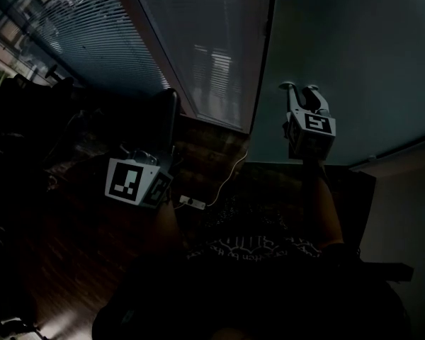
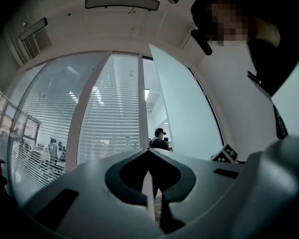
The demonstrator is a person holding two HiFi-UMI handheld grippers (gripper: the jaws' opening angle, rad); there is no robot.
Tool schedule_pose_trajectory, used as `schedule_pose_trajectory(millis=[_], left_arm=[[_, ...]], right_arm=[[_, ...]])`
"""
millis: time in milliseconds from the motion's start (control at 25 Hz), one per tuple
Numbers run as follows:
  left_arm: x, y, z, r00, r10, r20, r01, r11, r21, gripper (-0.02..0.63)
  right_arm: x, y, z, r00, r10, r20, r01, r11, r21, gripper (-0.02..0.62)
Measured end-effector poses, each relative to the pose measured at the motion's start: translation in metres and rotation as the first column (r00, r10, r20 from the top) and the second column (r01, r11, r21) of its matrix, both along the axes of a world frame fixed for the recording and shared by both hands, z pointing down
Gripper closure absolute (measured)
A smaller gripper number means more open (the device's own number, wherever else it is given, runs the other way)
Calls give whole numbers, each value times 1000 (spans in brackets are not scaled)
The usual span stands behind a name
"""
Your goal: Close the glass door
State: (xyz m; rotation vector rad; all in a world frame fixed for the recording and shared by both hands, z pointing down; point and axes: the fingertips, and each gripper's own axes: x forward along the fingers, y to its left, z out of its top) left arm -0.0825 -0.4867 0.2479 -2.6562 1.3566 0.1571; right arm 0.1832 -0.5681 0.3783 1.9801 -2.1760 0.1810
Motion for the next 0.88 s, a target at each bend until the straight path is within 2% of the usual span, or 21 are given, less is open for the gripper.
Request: schedule_pose_trajectory(millis=[320, 560, 880], left_arm=[[4, -43, -4, 997, 75, -2, -75, 997, 9, 604], [4, -97, -2, 993, 117, -10, -117, 993, -27, 604], [4, -102, 0, 991, 135, -6, -136, 991, -10, 604]], right_arm=[[4, -16, -1, 999, 52, 7, -52, 999, -4, 477], [4, -50, -6, 997, 81, 2, -81, 997, -11, 476], [10, -51, -2, 994, 106, 3, -106, 994, -5, 476]])
